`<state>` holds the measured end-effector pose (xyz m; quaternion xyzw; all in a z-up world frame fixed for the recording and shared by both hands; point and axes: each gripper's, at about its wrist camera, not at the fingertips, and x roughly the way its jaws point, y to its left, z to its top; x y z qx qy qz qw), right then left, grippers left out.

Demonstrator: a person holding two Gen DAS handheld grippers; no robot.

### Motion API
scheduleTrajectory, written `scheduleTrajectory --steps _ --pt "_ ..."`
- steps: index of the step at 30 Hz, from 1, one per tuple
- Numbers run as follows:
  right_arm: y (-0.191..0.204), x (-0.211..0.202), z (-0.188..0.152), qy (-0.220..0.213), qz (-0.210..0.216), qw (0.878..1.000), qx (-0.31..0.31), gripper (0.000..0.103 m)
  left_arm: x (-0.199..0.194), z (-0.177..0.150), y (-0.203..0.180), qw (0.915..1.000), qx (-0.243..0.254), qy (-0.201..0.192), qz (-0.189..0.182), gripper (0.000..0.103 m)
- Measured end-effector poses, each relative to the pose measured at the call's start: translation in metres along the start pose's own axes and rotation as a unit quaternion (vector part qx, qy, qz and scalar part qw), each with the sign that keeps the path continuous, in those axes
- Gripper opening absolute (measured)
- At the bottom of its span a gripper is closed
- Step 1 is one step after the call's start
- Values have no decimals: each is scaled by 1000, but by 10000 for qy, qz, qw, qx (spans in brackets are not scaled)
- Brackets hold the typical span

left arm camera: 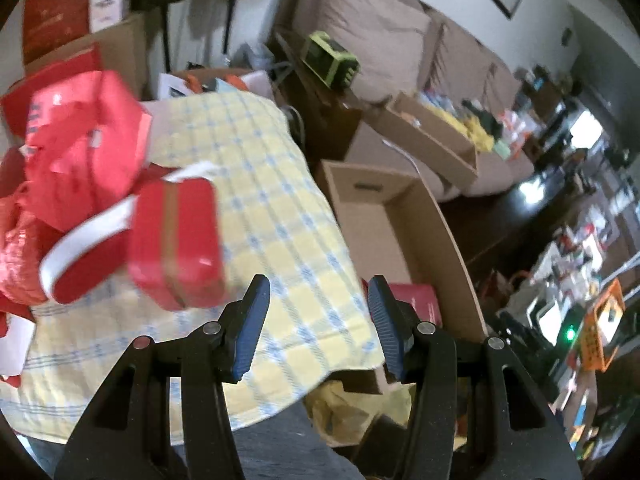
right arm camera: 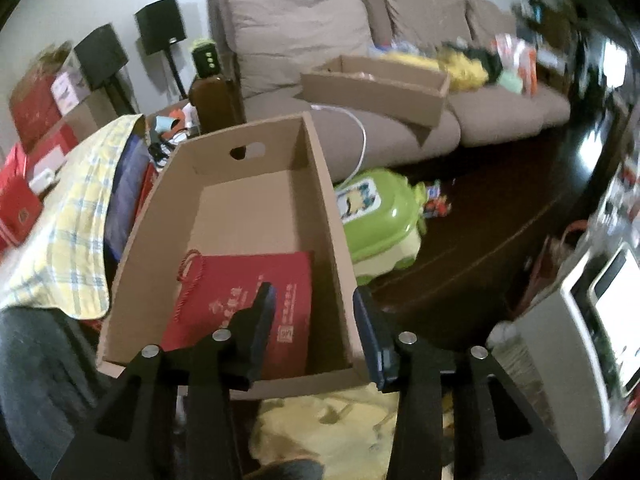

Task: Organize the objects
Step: 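Withdraw both grippers from the box toward the table of red gifts, then grasp the red tin with gold band in the right gripper while the left gripper approaches the red boxes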

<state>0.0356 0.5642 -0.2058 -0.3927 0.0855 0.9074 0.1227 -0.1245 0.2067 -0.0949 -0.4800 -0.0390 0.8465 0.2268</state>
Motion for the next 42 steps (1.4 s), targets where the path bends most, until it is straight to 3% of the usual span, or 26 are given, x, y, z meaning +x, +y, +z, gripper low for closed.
scheduleTrajectory --steps 3,7,11,19,24,30,32,36,42 --pt "12 0 0 -161 118 9997 -142 49 -6 5 14 9998 -82 -120 121 50" --pt "27 11 -4 34 415 9990 -163 49 -6 7 31 9995 -247 -181 84 50" --pt "39 13 -8 11 292 9991 -316 55 -2 7 39 9995 -274 -129 -20 50" --pt "42 8 -5 62 655 9965 515 57 -13 7 56 9990 -272 -244 -275 50" --pt "62 -12 13 -205 542 9978 316 62 -48 11 109 9938 -767 -792 110 50" --pt "90 -34 44 -407 811 9955 282 65 -82 9 173 9834 -1275 -1129 618 53" --pt "107 -45 57 -449 909 9946 199 66 -87 7 192 9809 -1389 -1146 740 54" --pt "151 -78 80 -684 1206 9903 -113 82 -98 -1 228 9760 -1709 -1026 872 54" --pt "225 -98 100 -602 1677 9824 -559 84 -120 -18 257 9680 -1915 -1174 1119 64"
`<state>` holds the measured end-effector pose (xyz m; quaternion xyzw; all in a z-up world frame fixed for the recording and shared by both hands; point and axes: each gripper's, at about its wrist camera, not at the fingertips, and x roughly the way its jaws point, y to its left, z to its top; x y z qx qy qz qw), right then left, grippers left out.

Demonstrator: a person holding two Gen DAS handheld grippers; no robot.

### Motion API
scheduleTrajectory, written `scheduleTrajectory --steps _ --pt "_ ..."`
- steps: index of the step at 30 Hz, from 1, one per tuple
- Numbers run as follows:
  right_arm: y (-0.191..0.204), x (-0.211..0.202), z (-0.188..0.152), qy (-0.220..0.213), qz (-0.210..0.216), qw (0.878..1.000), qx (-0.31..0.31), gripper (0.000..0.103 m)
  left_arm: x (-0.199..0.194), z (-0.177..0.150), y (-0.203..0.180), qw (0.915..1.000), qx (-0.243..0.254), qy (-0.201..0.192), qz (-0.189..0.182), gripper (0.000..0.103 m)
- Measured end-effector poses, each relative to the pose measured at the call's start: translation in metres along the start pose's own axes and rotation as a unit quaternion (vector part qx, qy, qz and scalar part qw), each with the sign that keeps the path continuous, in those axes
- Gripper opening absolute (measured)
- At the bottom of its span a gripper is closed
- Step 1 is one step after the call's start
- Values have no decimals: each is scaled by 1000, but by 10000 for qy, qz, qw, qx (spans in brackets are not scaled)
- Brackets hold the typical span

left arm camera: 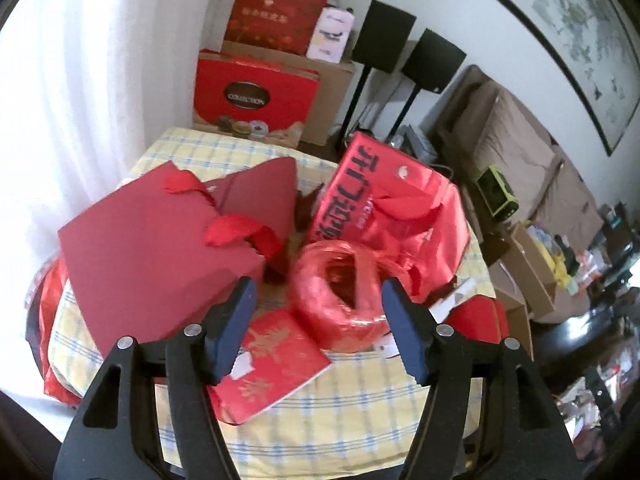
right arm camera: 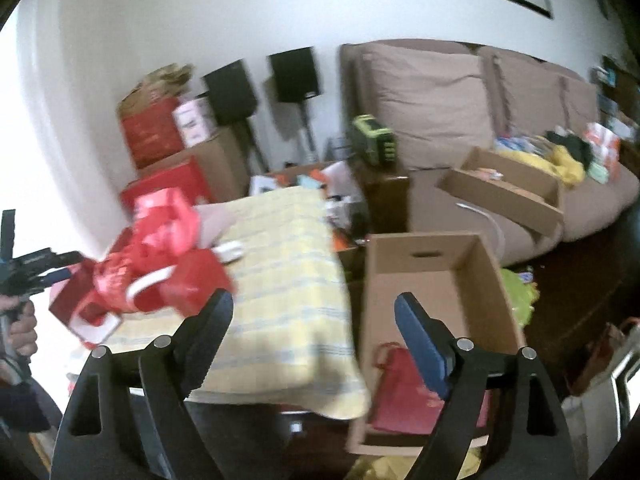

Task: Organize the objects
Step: 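Grasp the red tin with gold band in the right gripper while the left gripper approaches the red boxes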

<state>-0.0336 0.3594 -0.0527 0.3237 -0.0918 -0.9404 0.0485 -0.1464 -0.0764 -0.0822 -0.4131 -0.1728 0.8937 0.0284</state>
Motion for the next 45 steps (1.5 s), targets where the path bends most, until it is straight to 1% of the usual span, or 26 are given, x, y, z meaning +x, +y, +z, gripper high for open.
scheduleTrajectory --steps 2,4,7,10,12,14,16,18,20,23,24,28,30,32,33,34,35,36,39,41,43,45 --pt "17 7 2 96 198 9998 11 84 -3 0 9 9998 -115 -19 -129 66" --pt "34 14 3 206 316 9993 -49 84 -6 1 16 9996 -201 -23 -190 73" --pt "57 23 2 341 295 9987 -218 84 -10 3 30 9994 -307 -57 -171 78" --pt "75 33 -2 444 220 9981 -358 87 -11 3 47 9992 -399 -4 -45 79" --pt "85 47 -7 553 183 9973 -454 94 -11 0 51 9997 -189 53 147 79" --pt "88 63 -12 732 29 9965 -410 94 -12 -5 46 9992 199 53 343 79" --pt "91 82 -17 881 -61 9957 -279 94 -12 -9 41 9986 379 80 369 79" --pt "97 99 -20 969 -101 9951 -165 94 -13 -10 40 9989 432 82 187 79" --pt "105 112 -21 996 -181 9947 -163 94 -16 -9 42 9992 370 68 -103 79" --pt "120 131 -20 882 -420 9946 -363 94 -16 -7 44 9990 355 10 -286 86" --pt "124 136 -20 852 -509 9942 -418 95 -15 -8 44 9988 381 4 -319 88" --pt "138 162 -19 691 -1022 9909 -545 96 -16 -10 44 9977 544 23 -410 88" --pt "138 172 -19 730 -1168 9891 -527 96 -18 -9 46 9978 477 49 -465 88" --pt "137 179 -20 752 -1196 9888 -474 96 -22 -9 48 9979 426 64 -485 88" --pt "136 180 -20 694 -1152 9898 -470 94 -24 -9 51 9981 399 87 -461 88" --pt "136 179 -19 616 -1086 9910 -488 89 -26 -10 55 9983 382 113 -427 88" --pt "135 179 -19 578 -1040 9916 -505 67 -28 -10 59 9986 351 134 -385 88" --pt "134 178 -19 593 -1022 9917 -508 64 -30 -11 66 9989 297 159 -335 88" --pt "126 172 -19 613 -744 9947 -358 64 -37 -14 83 9992 146 275 -269 89" --pt "118 166 -22 592 -600 9962 -194 64 -39 -17 90 9986 62 468 -232 89" --pt "112 159 -25 579 -460 9972 -63 64 -41 -21 87 9972 193 641 -328 89" --pt "106 154 -28 590 -308 9978 48 64 -44 -29 74 9937 641 776 -485 89"
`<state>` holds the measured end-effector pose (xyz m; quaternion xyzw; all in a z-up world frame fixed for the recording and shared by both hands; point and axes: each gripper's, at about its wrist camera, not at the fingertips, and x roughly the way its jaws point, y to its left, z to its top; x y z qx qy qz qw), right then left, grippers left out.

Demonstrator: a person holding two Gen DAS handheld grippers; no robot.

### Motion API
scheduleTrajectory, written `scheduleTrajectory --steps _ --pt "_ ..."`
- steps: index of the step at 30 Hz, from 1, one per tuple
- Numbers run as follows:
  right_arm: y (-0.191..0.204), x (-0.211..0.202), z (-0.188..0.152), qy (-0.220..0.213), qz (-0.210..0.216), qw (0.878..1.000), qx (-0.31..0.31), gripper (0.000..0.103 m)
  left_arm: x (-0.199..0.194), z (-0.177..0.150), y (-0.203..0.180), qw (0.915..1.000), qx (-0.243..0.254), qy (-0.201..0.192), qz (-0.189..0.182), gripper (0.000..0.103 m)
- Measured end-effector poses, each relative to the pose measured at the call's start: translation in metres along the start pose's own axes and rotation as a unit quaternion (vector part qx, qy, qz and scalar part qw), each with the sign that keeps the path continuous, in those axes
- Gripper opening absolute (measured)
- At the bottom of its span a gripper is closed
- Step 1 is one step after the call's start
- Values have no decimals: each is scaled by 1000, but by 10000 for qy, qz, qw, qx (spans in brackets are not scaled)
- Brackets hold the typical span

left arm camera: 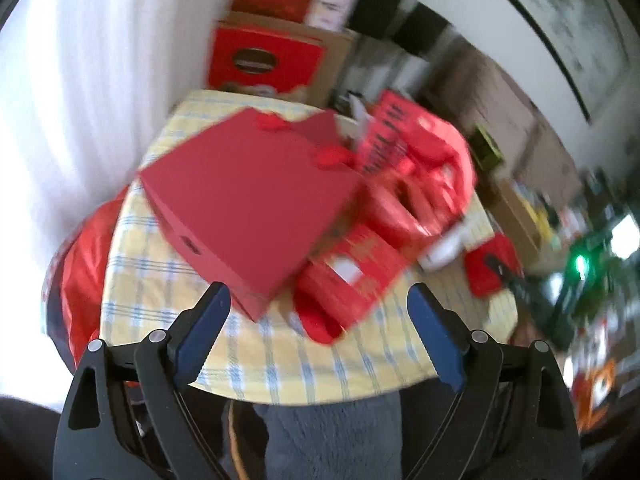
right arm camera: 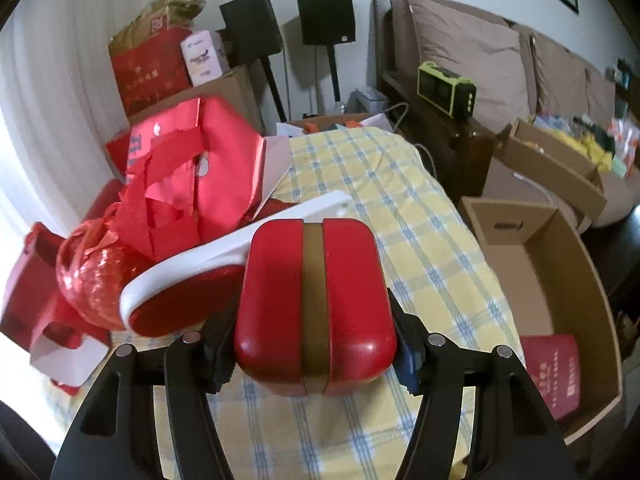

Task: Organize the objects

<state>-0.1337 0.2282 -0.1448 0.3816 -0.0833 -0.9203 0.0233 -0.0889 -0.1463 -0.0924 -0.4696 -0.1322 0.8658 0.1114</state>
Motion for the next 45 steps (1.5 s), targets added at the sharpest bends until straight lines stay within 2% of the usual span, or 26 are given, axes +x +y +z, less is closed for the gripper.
scheduleTrajectory --steps 4,8,11,13,16,19,22,24,25,27,30,31,33,35,37,41,43,45 --pt "-8 -13 -8 11 234 9996 182 64 16 -11 -28 9963 699 420 -261 90" --pt "-13 -25 -14 -6 402 9989 234 64 54 -16 -37 9929 636 1006 19 89" --pt "-17 -32 -15 -24 505 9983 296 64 77 -19 -41 9900 600 1275 106 81" --pt "-18 -38 -16 -92 564 9979 310 64 85 -20 -46 9892 609 1334 -32 67" --pt "-19 -43 -17 -135 652 9972 345 64 86 -22 -58 9885 643 1354 -202 52" --pt "-20 -46 -18 -149 763 9963 374 64 78 -20 -83 9852 827 1356 -643 48" --pt "-23 -50 -18 -173 803 9959 370 64 61 -18 -120 9731 1195 1333 -1449 48" --pt "-26 -51 -18 -167 806 9958 398 64 47 -20 -139 9692 1507 1218 -1522 52" --pt "-29 -53 -18 -173 815 9956 425 64 42 -21 -142 9710 1563 1169 -1380 57" --pt "-33 -56 -18 -203 821 9955 436 64 38 -17 -133 9805 1427 1076 -814 60" --pt "-36 -58 -20 -207 806 9956 421 64 43 -9 -93 9922 743 994 101 60" --pt "-37 -57 -21 -191 811 9956 435 64 49 -6 -77 9932 502 949 450 58" --pt "-37 -54 -23 -170 800 9956 459 64 58 -5 -45 9908 232 1010 866 58" --pt "-35 -51 -24 -127 763 9960 439 64 74 -10 -39 9871 258 1206 1016 57" --pt "-33 -48 -27 -71 776 9961 403 64 85 -13 -44 9862 498 1302 890 57" --pt "-28 -45 -29 -12 769 9965 336 64 90 -7 -48 9896 495 1008 894 56" --pt "-26 -44 -31 4 752 9967 317 64 91 -6 -51 9906 562 702 1033 38" --pt "-25 -43 -32 37 730 9968 310 64 97 -7 -60 9874 867 674 1136 31"
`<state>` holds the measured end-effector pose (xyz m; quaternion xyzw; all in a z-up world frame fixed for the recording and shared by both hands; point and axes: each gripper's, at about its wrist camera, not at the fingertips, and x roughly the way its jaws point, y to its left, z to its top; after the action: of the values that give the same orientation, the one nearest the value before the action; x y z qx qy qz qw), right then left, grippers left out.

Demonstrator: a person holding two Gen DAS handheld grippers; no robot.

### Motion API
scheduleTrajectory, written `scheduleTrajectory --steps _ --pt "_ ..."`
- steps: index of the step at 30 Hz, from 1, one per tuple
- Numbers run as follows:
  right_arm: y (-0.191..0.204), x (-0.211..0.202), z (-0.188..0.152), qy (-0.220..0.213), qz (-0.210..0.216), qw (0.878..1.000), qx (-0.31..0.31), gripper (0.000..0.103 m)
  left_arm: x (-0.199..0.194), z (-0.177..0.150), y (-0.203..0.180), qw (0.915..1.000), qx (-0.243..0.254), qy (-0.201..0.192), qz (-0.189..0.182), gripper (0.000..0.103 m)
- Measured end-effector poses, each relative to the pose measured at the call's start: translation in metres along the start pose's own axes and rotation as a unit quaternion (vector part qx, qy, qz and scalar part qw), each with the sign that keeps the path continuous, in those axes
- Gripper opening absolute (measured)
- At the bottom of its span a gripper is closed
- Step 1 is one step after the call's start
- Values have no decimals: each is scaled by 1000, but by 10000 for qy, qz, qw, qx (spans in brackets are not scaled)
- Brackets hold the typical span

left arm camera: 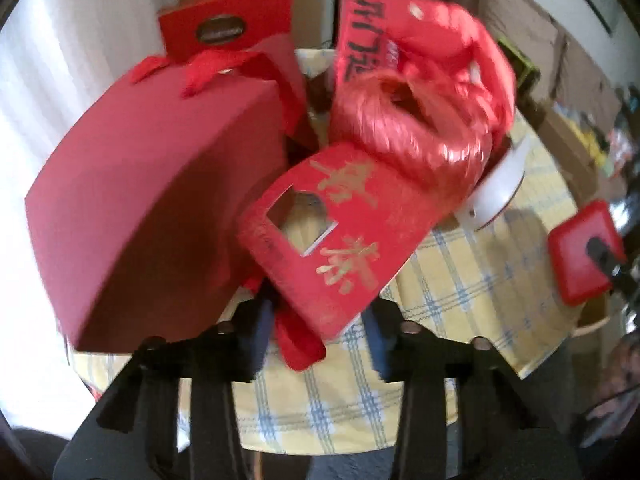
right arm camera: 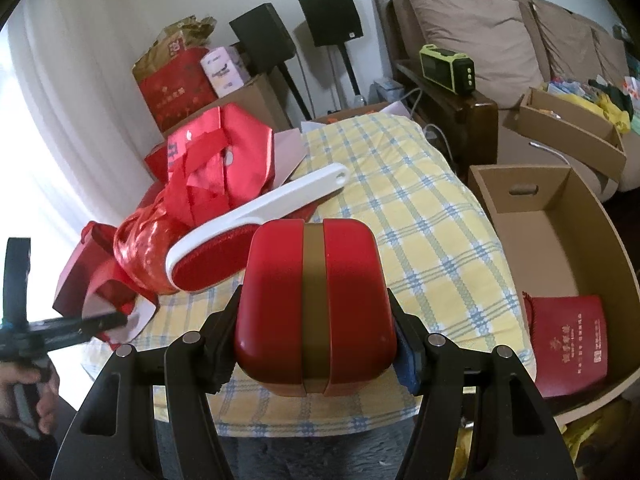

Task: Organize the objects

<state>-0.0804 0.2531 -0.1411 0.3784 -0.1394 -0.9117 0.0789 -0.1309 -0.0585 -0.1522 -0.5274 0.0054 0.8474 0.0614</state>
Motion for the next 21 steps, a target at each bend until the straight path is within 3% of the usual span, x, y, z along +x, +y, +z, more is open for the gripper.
scheduleTrajectory --steps 2,4,6,8,10,13,15,21 --pt "1 1 0 19 -17 10000 -19 64 1 -3 -11 9990 303 157 -282 31" --pt "2 0 0 9 -42 10000 -29 64 -3 -9 -24 9942 570 357 -841 31" --pt "4 -2 1 1 -53 10000 -52 64 -13 -17 -34 9847 872 486 -1425 31" --pt "5 -2 2 -11 -70 10000 -62 64 -29 -25 -44 9730 1243 425 -1898 40" --pt "6 -3 2 -15 -62 9999 -79 64 -45 -24 -42 9745 1272 180 -1841 64" --pt "6 -3 2 -22 -65 9999 -97 64 -48 -13 -20 9833 702 -57 -1678 81" --pt "6 -3 2 -10 -52 9999 -96 64 -38 -8 -9 9891 301 35 -1443 86" --pt "3 -1 2 37 -48 9999 -80 64 -11 -17 -22 9933 538 256 -995 86"
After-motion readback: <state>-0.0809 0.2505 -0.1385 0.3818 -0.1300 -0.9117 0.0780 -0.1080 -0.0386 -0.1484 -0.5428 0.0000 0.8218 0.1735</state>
